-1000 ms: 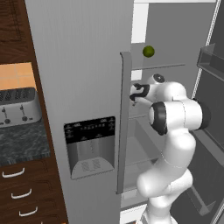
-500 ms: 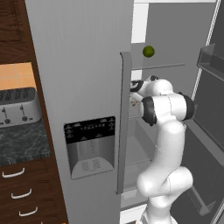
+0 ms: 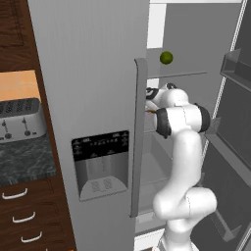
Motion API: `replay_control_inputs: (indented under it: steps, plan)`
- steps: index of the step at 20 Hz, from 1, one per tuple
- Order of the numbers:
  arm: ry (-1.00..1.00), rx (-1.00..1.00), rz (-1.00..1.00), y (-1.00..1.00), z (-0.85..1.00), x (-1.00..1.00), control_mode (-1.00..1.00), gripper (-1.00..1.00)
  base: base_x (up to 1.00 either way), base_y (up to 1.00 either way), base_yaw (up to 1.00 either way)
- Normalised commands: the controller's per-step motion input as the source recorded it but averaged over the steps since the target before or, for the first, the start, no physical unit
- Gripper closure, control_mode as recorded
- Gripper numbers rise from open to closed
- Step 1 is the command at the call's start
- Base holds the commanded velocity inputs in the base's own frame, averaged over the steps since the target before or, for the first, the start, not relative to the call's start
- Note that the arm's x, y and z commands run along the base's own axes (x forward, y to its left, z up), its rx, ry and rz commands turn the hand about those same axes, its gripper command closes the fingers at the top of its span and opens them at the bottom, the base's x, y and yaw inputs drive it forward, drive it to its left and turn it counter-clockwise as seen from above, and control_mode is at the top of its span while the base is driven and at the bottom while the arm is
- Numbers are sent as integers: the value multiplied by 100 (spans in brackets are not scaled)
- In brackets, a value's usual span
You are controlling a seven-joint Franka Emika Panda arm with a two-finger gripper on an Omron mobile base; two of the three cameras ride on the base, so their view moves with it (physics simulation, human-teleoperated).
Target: Place one lime and one chicken drumstick in each tupperware on the nearby counter, to pack two identical lunches.
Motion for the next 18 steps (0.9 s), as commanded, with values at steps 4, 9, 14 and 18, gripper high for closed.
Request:
replay_control_inputs:
  steps: [4, 9, 14, 18]
  plan:
    - [9, -6, -4, 1, -88, -94, -100, 100, 0, 0, 0]
    - [10, 0, -10, 0, -31, -98, -100, 100, 0, 0, 0]
    - [5, 0, -4, 0, -10, -56, -100, 100, 0, 0, 0]
    - [-5, 0, 0, -10, 43, -100, -100, 100, 0, 0, 0]
